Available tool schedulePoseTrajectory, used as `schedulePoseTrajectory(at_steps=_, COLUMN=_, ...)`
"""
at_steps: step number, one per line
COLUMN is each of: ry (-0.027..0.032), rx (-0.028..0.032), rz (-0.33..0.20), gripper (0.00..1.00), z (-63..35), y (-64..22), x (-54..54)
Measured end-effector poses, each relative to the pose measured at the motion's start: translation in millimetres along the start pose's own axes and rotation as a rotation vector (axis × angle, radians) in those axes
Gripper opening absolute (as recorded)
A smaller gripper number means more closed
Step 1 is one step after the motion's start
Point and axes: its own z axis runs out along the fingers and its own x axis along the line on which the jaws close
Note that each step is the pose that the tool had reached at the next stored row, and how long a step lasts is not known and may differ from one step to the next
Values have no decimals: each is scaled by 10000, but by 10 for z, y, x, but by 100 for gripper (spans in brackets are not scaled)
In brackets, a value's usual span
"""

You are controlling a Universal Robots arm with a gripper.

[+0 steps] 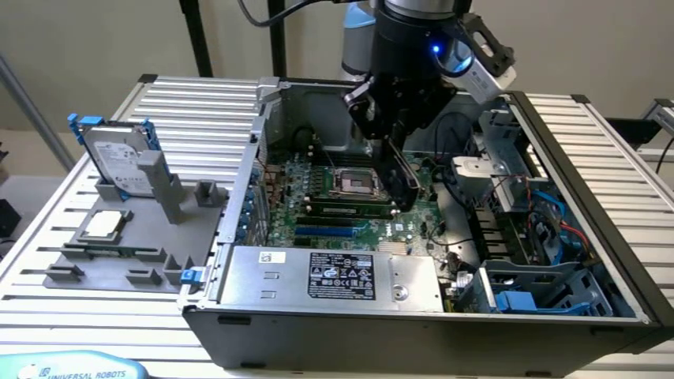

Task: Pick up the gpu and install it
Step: 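Insert the gpu into the slot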

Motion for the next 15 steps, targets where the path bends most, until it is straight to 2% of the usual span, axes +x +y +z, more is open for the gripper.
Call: schedulePoseTrajectory(at_steps=15, ry=52, rx=-17, rz=-2736, gripper=27, z=93, y=-2, x=0)
